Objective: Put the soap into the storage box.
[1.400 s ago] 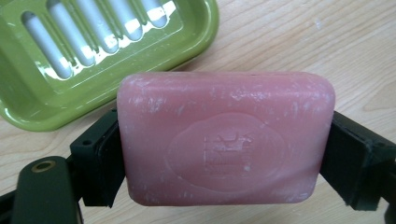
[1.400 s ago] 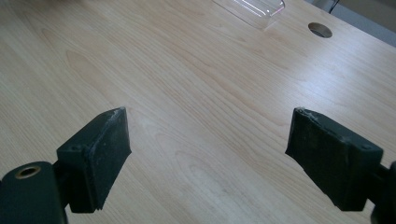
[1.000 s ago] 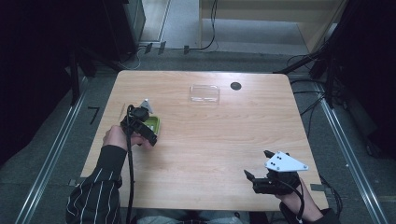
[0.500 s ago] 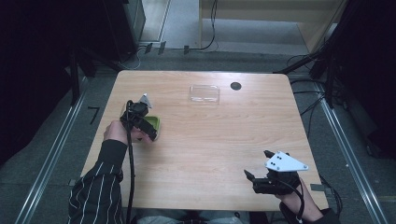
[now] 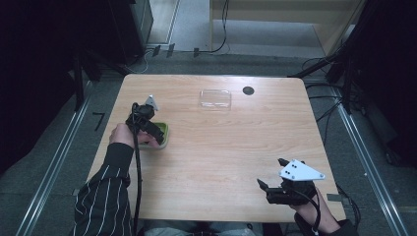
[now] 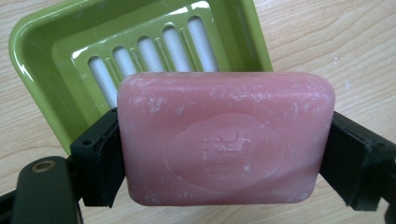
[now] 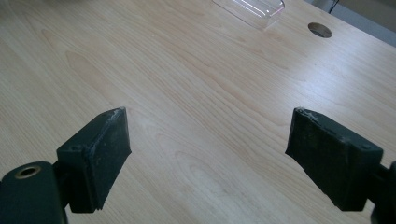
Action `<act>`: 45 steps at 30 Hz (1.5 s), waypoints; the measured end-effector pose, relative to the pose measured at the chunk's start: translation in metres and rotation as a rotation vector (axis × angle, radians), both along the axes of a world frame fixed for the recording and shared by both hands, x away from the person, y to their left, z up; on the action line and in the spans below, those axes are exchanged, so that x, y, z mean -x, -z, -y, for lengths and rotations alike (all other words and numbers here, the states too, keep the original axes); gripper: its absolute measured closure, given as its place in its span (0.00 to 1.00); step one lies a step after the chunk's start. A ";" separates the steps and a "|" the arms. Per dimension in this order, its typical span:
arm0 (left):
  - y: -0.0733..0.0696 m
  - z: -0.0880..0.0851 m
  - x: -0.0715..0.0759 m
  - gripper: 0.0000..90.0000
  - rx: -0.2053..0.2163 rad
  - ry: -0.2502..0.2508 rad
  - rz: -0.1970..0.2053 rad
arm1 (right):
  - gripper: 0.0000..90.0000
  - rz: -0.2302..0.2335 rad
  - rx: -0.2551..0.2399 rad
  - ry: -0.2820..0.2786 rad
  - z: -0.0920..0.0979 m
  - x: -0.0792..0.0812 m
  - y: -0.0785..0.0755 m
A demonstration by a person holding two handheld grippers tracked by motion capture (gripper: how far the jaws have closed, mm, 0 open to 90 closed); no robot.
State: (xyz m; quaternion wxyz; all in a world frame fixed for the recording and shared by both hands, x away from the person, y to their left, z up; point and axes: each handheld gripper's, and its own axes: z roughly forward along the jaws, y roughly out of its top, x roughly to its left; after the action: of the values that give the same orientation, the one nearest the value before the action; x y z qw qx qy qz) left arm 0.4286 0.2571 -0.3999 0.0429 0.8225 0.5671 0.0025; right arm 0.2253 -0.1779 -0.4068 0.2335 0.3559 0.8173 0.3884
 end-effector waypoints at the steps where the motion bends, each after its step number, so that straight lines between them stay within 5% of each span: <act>1: 0.000 0.000 0.000 0.15 0.002 -0.007 0.004 | 0.15 0.000 -0.001 0.001 0.000 0.000 0.000; 45: 0.017 -0.016 -0.023 0.15 -0.003 -0.179 0.034 | 0.15 -0.002 -0.002 0.000 0.000 0.000 0.000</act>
State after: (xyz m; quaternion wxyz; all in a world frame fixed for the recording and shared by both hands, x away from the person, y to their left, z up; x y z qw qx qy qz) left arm 0.4516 0.2727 -0.4172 0.0509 0.7684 0.6376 0.0209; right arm 0.2254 -0.1775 -0.4068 0.2323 0.3568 0.8170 0.3889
